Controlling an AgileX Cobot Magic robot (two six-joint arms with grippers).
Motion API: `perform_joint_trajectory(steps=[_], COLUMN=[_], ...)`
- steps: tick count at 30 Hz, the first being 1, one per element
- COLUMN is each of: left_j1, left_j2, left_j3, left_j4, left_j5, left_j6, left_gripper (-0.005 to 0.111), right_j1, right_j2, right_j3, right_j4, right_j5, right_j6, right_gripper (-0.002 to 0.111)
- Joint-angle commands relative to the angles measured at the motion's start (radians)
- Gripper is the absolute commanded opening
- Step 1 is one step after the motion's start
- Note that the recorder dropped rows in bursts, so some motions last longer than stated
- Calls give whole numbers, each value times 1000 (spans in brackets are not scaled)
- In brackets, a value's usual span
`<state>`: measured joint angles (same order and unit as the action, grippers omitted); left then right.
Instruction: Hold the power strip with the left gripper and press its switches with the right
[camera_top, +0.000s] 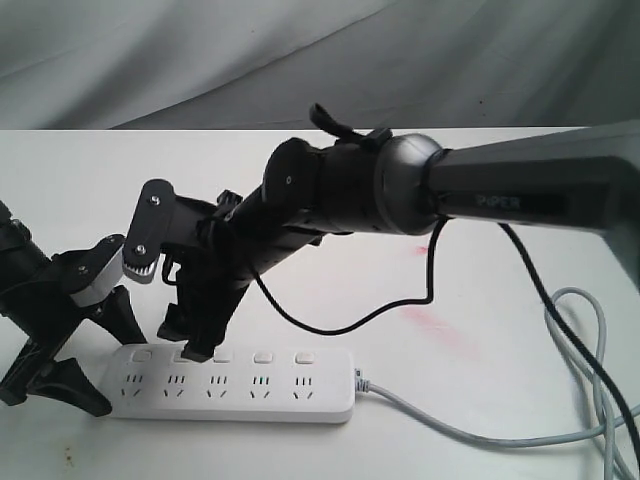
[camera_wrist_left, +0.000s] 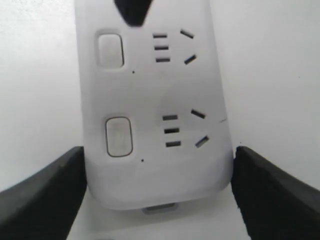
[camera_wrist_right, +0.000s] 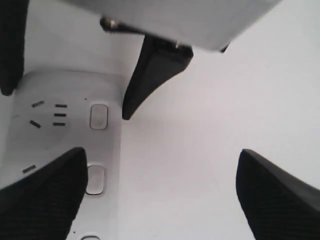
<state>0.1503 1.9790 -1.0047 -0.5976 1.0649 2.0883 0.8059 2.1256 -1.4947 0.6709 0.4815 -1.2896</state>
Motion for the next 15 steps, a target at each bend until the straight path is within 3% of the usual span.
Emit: perform_joint_trajectory(steps=[1, 15], left_j1=[-3, -3], left_j2=[1, 1], left_j3=[3, 3], left_j4=[3, 3], left_j5=[4, 4], left_j6=[6, 6], left_gripper=[42, 42], right_j1=[-44, -60], right_j2=[-27, -25], right_j3=[3, 116], right_j4=[17, 107], right_j5=[77, -10], right_j6=[-10, -116], right_gripper=[75, 75])
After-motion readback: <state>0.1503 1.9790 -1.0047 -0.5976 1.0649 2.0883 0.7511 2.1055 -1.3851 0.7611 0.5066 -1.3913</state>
